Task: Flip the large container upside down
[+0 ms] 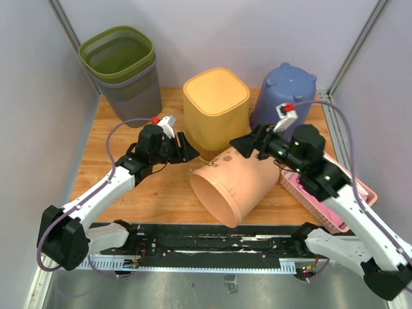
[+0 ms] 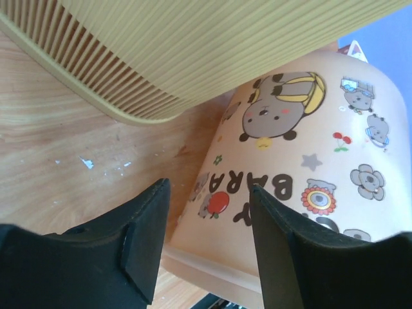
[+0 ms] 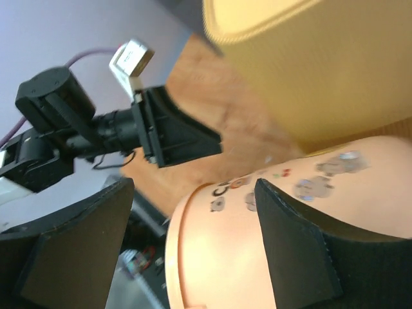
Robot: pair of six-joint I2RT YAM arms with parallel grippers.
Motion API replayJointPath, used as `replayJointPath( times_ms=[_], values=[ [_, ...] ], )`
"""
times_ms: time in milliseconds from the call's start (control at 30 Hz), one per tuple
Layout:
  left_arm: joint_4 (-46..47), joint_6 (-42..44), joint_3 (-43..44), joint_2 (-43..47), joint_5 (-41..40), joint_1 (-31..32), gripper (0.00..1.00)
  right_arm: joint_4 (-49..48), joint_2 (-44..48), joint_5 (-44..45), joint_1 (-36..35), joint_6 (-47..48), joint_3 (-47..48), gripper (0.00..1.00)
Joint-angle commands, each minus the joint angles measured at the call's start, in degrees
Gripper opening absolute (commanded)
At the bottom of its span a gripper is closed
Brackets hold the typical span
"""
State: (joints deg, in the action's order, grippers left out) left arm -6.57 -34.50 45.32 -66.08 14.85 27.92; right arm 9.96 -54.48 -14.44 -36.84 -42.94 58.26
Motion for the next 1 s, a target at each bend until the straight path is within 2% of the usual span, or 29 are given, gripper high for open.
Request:
replayJointPath(
  times_ms=[0,67,133,200,267,367,433,533,667,767,967],
  values=[
    [-5.1,4.9,7.7,0.1,-4.7,0.0,0.63,16.5,8.1,22.5,0.3,15.7,4.7,0.80],
    [-11.4,7.2,14.1,0.4,-7.8,0.0,0.69,23.3,9.6,29.2,1.5,19.8,5.7,0.85],
    [-16.1,8.2,20.0,2.1,-10.7,0.1,0.73,29.1,9.7,31.0,3.8,23.4,6.7,0.91],
    [-19.8,7.6,24.2,4.5,-12.8,0.2,0.78,32.7,8.6,26.6,7.2,25.3,7.1,0.93],
    [-23.4,5.5,26.7,6.8,-13.0,1.3,0.80,33.8,7.2,15.5,14.9,25.7,6.6,0.94],
    [-28.7,1.2,26.8,9.2,-12.3,6.0,0.82,29.5,5.8,-1.4,25.5,24.4,3.1,0.94],
    [-30.7,-3.8,24.7,10.8,-13.1,11.0,0.82,26.1,4.7,-10.0,30.1,22.7,0.5,0.94],
    [-30.6,-8.5,21.5,11.0,-13.5,19.6,0.82,20.4,3.0,-17.1,33.8,20.2,-3.1,0.94],
    [-30.5,-14.4,22.4,8.0,-18.9,30.6,0.81,11.5,1.1,-26.0,37.3,15.3,-7.5,0.94],
    [-30.5,-16.9,23.2,6.4,-21.9,33.8,0.77,6.0,-0.2,-31.3,38.7,10.8,-10.4,0.93],
    [-30.5,-19.0,21.5,3.9,-20.1,34.3,0.72,4.6,-0.8,-35.7,39.2,8.4,-12.7,0.92]
  ],
)
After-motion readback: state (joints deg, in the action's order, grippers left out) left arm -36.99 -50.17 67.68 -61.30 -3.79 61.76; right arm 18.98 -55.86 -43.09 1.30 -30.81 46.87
